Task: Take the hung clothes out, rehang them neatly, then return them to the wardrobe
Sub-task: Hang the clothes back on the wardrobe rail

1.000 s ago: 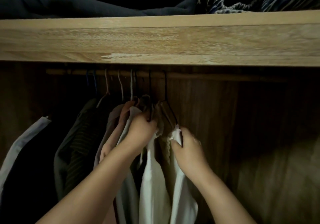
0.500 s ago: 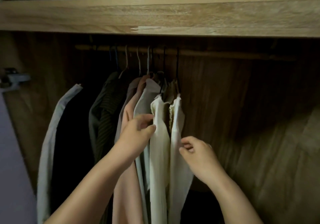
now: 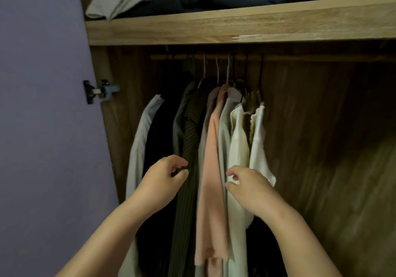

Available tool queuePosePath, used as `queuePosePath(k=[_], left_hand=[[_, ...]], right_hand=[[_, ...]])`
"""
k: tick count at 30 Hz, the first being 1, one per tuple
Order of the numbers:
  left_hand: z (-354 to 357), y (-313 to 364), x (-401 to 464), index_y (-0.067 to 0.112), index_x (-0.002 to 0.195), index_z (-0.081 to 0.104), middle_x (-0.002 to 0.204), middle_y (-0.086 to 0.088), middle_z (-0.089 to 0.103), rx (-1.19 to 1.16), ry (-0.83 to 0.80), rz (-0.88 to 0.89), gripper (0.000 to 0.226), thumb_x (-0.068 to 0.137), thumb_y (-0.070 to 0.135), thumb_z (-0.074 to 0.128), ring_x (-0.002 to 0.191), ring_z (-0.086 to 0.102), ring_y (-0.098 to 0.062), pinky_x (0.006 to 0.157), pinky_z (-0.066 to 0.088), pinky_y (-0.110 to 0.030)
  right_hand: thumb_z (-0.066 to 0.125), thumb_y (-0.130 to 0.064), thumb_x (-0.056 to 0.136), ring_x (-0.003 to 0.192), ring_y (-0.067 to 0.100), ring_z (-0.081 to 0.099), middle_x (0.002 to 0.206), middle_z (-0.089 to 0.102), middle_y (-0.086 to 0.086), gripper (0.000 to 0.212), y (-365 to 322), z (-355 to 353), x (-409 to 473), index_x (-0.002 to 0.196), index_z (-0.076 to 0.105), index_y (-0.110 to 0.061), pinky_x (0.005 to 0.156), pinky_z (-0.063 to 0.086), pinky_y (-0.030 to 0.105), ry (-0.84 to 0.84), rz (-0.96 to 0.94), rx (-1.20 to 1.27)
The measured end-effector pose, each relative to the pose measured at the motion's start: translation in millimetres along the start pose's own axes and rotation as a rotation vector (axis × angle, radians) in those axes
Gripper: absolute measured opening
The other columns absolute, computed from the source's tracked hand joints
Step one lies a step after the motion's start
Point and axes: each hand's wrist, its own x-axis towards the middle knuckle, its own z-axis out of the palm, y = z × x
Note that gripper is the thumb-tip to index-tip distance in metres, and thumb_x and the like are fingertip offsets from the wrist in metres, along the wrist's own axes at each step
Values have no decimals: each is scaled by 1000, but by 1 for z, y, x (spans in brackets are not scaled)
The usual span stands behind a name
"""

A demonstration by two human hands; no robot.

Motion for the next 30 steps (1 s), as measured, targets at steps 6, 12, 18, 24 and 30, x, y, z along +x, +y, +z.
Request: queuePosePath(k=[6,12,18,24,30], left_hand=[[-56,-39,-59,23,126,51,121,3,53,272,-66,-139,34,94,32,49,101,55,-14,80,41,-20],[-97,-59,-118,19,127,51,129,-4,52,426,-68,-300,37,93,34,50,117,51,-22,91,41,-28],[-122,-64,-179,20,131,47,135,-2,49,492,2,-446,42,93,38,48,119,50,-21,94,38,-27],[-129,-62,-252,20,129,48,135,-2,50,509,68,-636,41,93,38,49,121,49,-20,96,36,-24],[-150,-55,-334,19,128,49,133,-3,52,515,155,-859,41,93,40,48,118,51,-21,94,40,-26]], right_hand=[[46,-28,95,120,19,46,132,50,1,38,-56,28,-36,132,47,-20,97,40,28,-193,-118,-93],[47,-32,96,128,18,38,141,40,0,44,-112,47,-67,139,40,-23,98,35,26,-334,-249,-113],[47,-30,97,118,19,46,133,45,2,38,-159,67,-89,134,43,-21,95,42,30,-459,-417,-163],[46,-29,96,115,21,46,126,48,3,33,-187,96,-114,127,49,-18,94,43,31,-556,-645,-245],[44,-32,96,121,21,40,129,45,0,35,-229,119,-158,128,46,-21,92,39,31,-650,-879,-262]])
